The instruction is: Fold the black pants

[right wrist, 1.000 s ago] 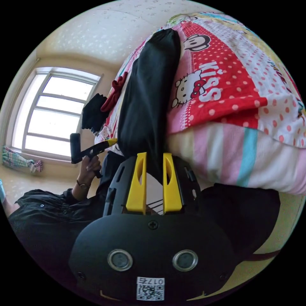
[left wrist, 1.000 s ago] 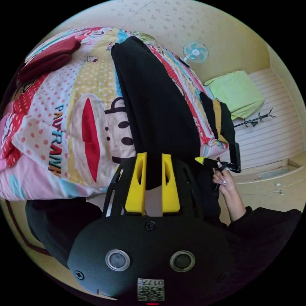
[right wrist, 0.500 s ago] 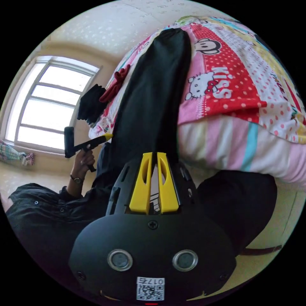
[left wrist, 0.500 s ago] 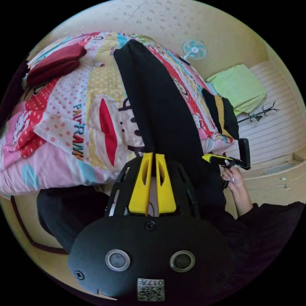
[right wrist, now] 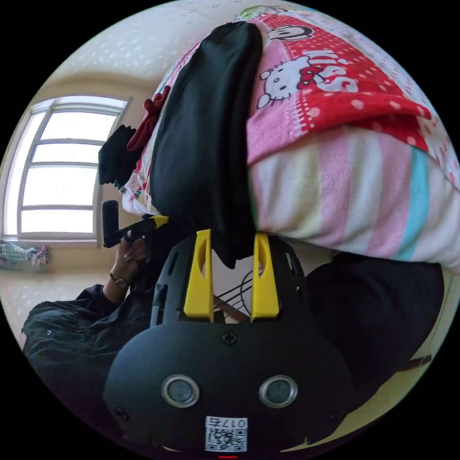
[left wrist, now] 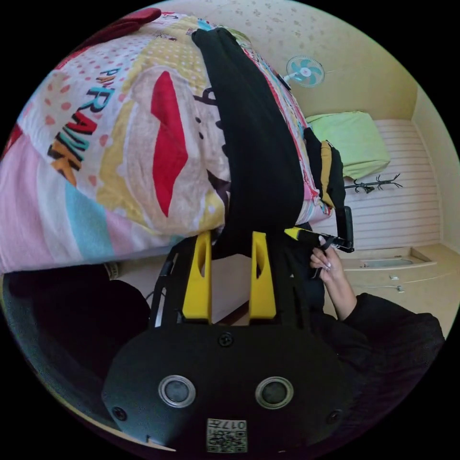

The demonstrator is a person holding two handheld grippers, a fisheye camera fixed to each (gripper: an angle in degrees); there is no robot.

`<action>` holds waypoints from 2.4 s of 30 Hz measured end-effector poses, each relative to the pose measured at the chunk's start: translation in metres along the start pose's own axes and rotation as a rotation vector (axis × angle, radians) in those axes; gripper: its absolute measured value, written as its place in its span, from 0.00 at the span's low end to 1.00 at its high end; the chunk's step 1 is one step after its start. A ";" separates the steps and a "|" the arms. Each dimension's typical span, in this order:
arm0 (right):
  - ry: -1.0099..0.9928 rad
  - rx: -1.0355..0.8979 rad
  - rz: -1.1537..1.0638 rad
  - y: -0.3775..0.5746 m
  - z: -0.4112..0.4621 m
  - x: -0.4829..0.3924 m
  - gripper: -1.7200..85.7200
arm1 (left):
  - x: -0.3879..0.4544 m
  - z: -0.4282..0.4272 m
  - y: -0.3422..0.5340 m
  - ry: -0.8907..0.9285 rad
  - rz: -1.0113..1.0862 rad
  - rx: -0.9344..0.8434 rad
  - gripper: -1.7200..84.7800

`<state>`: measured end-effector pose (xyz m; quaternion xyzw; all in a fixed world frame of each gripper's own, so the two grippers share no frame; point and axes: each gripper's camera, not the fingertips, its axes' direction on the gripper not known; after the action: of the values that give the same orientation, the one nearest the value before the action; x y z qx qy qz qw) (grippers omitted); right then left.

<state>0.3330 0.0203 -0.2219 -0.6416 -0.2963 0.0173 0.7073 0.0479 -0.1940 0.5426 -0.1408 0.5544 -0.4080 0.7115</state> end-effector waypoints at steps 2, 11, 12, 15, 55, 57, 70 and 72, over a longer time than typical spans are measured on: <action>-0.100 0.092 -0.089 0.015 -0.012 -0.013 0.07 | 0.000 0.007 0.006 0.032 -0.001 -0.013 0.13; -0.263 0.226 -0.450 0.063 -0.132 -0.092 0.05 | 0.031 -0.087 0.052 0.479 0.232 0.154 0.03; -0.271 0.218 -0.494 0.069 -0.141 -0.102 0.05 | 0.042 -0.114 0.066 0.520 0.297 0.181 0.03; -0.377 0.146 -0.698 0.108 -0.181 -0.162 0.05 | 0.077 -0.170 0.108 0.703 0.434 0.234 0.03; 0.113 0.012 -0.251 0.071 -0.090 -0.123 0.04 | 0.076 -0.113 0.049 -0.001 0.175 0.016 0.07; 0.236 -0.069 -0.365 0.100 -0.095 -0.162 0.04 | 0.083 -0.125 0.072 0.080 0.230 -0.023 0.07; 0.165 0.256 -0.418 -0.100 -0.234 -0.156 0.12 | 0.096 -0.254 -0.179 0.116 0.283 0.292 0.12; 0.082 0.294 -0.336 -0.111 -0.225 -0.123 0.14 | 0.081 -0.250 -0.199 0.044 0.227 0.327 0.15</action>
<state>0.2921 -0.2510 -0.1694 -0.4733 -0.3644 -0.0838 0.7976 -0.2583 -0.3153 0.5311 0.0489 0.5086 -0.4125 0.7542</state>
